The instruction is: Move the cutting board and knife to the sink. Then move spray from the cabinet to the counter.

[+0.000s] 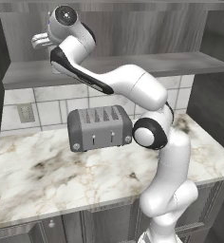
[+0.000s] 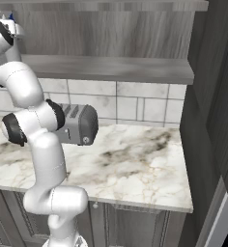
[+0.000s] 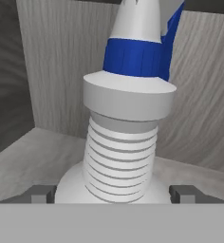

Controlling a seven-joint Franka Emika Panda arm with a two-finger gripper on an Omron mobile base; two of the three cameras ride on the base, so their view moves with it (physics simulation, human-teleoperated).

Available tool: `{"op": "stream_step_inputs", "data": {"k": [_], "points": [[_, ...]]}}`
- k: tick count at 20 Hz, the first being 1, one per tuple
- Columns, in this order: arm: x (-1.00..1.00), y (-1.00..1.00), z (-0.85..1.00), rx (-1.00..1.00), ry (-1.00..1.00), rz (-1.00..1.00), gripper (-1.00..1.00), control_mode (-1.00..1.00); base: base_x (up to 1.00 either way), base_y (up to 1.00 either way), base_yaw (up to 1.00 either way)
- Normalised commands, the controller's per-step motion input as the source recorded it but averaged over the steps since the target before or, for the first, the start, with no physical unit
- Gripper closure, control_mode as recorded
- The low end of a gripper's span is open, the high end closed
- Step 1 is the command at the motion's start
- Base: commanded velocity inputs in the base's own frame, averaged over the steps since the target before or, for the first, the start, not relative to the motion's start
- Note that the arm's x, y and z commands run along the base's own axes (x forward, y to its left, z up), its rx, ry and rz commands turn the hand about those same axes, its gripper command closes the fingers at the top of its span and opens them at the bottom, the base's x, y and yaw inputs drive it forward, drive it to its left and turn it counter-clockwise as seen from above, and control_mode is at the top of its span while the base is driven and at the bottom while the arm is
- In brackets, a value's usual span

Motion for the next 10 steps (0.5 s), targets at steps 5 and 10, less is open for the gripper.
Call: {"op": "stream_step_inputs", "data": {"k": [5,10], "points": [[-0.30,0.00,0.00,0.00,-0.03,-0.02,1.00,-1.00,0.00,0.00,0.00],[-0.30,0.00,0.00,0.00,-0.05,-0.02,1.00,-1.00,0.00,0.00,0.00]]}}
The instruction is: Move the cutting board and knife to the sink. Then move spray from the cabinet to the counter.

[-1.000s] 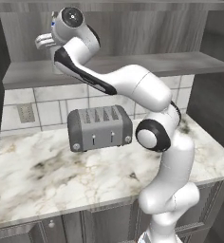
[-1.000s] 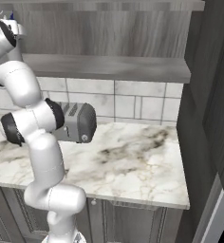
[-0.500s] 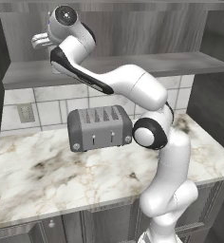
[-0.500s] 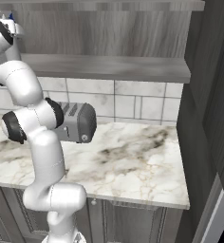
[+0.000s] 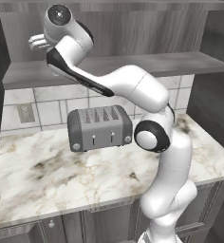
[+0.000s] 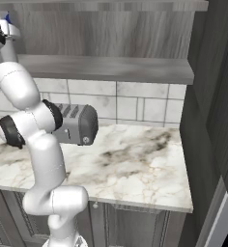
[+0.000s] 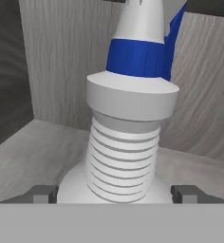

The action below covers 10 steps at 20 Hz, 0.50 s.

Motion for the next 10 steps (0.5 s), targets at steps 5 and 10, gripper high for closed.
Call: {"op": "stream_step_inputs", "data": {"k": [5,10], "points": [[-0.42,0.00,-0.01,0.00,-0.09,0.00,1.00,-1.00,0.00,0.00,0.00],[-0.62,0.00,-0.10,0.03,-0.05,-0.01,1.00,-1.00,0.00,0.00,0.00]]}}
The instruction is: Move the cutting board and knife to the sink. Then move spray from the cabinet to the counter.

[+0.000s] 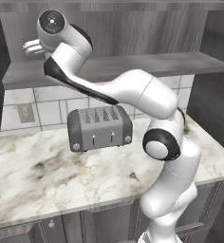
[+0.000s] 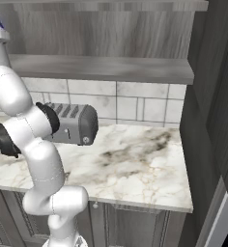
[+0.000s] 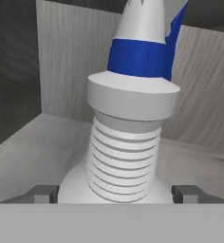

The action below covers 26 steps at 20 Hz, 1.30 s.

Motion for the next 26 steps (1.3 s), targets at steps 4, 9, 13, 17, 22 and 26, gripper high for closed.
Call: {"op": "stream_step_inputs", "data": {"k": [4,9,13,17,22,26], "points": [[-0.72,-0.01,-0.06,0.06,0.00,-0.01,1.00,-1.00,0.00,0.00,0.00],[-0.85,-0.07,-0.07,0.07,-0.01,-0.01,1.00,-1.00,0.00,0.00,0.00],[-0.94,-0.06,-0.05,0.08,-0.02,0.00,1.00,-1.00,0.00,0.00,0.00],[-0.86,-0.14,-0.23,0.04,0.00,0.00,1.00,-1.00,0.00,0.00,0.00],[-0.61,-0.34,-0.40,0.03,0.00,-0.01,1.00,-1.00,0.00,0.00,0.00],[-0.24,-0.35,-0.47,0.01,-0.01,-0.01,1.00,-1.00,0.00,0.00,0.00]]}}
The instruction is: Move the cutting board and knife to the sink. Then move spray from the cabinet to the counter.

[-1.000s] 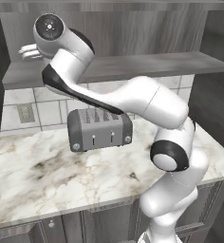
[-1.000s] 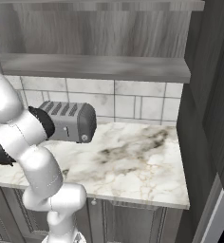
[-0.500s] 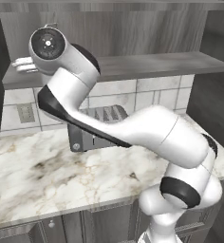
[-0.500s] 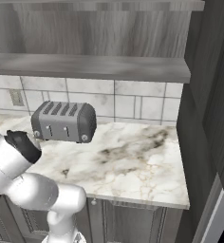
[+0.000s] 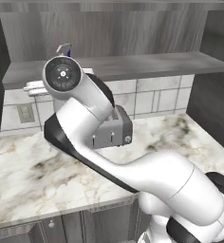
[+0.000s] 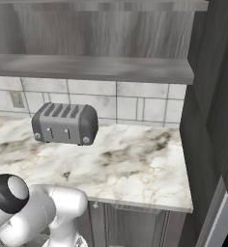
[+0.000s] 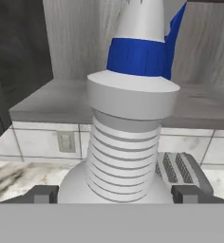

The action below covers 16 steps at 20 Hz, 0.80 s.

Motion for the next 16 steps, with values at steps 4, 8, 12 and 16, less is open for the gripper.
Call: {"op": "stream_step_inputs", "data": {"k": [4,8,12,16], "points": [[-0.02,-0.21,-0.76,0.00,-0.06,-0.01,1.00,-1.00,0.00,0.00,0.00],[0.00,-0.10,-0.69,0.00,-0.05,0.00,1.00,-1.00,0.00,0.00,0.00],[0.00,0.00,-0.59,0.00,-0.01,0.00,1.00,-1.00,0.00,0.00,0.00],[0.00,0.00,-0.60,0.00,0.00,0.00,1.00,-1.00,0.00,0.00,0.00]]}}
